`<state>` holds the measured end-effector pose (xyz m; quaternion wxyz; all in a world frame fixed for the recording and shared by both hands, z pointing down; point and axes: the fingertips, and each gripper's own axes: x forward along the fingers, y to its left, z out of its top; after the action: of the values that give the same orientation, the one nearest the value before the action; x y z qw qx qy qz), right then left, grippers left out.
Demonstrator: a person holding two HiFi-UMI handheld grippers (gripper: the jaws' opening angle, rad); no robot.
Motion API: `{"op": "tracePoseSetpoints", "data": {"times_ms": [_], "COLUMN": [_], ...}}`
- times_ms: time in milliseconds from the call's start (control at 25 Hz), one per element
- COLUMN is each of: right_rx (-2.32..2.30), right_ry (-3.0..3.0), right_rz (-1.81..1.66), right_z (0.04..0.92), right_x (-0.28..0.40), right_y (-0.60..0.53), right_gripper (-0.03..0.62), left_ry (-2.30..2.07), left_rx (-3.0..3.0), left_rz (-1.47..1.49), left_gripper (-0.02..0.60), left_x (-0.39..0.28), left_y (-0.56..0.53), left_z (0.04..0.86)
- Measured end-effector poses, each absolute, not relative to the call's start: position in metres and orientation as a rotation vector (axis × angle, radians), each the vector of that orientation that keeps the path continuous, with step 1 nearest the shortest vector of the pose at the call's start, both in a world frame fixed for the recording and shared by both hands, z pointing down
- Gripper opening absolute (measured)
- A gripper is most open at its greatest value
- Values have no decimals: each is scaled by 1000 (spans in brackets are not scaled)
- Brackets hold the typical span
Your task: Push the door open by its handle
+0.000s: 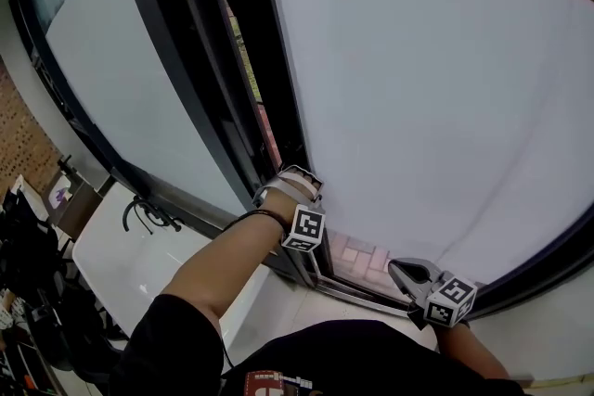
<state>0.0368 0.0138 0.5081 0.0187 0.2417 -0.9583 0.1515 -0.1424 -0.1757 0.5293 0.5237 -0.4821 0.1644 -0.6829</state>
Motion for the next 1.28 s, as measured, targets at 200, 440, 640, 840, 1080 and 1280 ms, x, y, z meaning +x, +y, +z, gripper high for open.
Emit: {"op": "tracePoseSetpoints", "data": {"times_ms": [200, 440, 640, 840, 1080, 1280], "right_rx": [720, 699, 791, 856, 919, 891], "right_ry": [-2959, -2952, -2959, -2951, -2940, -2915], "right_rz": [455, 483, 439, 362, 305, 286], "right_z": [507, 511, 507, 491, 478, 490], "right_x": [61, 61, 42, 25, 37, 56], "right_y": [-1, -32, -91, -140, -193, -230], "right_gripper": [0, 0, 0, 0, 0, 0], "left_ry": [381, 346, 334, 322, 255, 205], "left_rx": [-1180, -1200, -1261, -1357, -1358, -1357], "left_rz": [-1640, -1602, -1508, -1429, -1384, -1317], "left_gripper": [0, 0, 0, 0, 0, 0], "left_x": [-134, -119, -100, -75, -46, -12], "left_y": [-218, -266, -313, -350, -398, -441], "left_z": [528, 528, 523, 515, 515, 515]}}
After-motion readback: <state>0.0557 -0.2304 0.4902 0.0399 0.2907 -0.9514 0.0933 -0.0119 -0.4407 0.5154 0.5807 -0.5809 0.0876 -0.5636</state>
